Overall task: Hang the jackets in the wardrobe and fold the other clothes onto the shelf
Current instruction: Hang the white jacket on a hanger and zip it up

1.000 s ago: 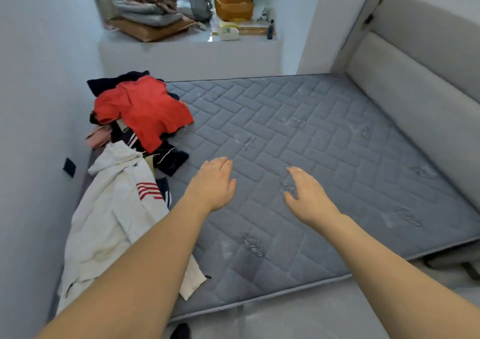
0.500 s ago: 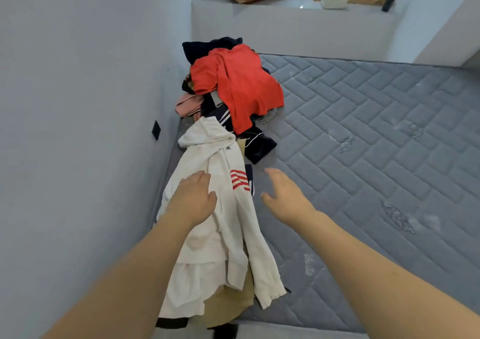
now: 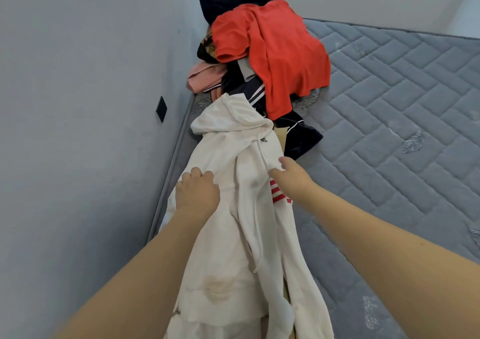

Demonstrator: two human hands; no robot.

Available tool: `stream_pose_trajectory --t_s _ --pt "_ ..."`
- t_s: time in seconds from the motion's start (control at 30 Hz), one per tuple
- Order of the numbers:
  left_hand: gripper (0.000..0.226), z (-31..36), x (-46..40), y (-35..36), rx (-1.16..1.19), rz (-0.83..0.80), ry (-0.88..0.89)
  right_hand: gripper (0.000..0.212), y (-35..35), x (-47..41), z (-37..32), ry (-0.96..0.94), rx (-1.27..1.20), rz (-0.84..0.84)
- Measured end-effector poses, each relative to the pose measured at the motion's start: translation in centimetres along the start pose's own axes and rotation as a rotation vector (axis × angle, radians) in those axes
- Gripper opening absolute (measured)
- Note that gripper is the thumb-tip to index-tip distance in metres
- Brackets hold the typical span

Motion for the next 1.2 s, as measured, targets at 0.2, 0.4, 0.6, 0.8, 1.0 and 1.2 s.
stream_pose_trajectory --t_s 0.2,0.4,0.6,0.8,1.0,1.2 --pt "0.028 0.3 1.3 1.1 0.695 0.076 0.187 0.056 3.3 -4.4 -0.3 0.085 0.028 0.046" --pt "0.014 -2.4 6.2 3.8 1.022 -0.737 -0.369 0.012 3.7 -4.2 -0.6 -0.021 0.030 0.066" --pt "0.049 -2.6 1.1 1.2 0.691 -0.250 -0.205 0.026 4.1 -2.4 3.4 0.075 -0.021 -0.113" --pt "0.031 3.9 1.3 2.5 0.924 -0.215 -0.024 0.024 -0.7 -3.8 1.2 -0.002 -0.206 0.006" --pt "0.012 0.0 6.0 2.7 1.244 -0.349 -0.367 0.079 0.9 -6.1 -2.4 -0.132 0.036 -0.085" --pt "0.032 -3.1 2.7 -0.4 1.091 0.290 -0.321 0.096 2.0 -8.5 -2.7 -0.023 0.337 0.117"
Point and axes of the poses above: each hand's wrist, its own x-axis away from the middle knuckle, its own y-axis out of the palm, z = x × y, the point moved 6 cm from there along -x, towards the middle knuckle, and after that the axes turned 13 degrees about y, right-handed, at the moved point
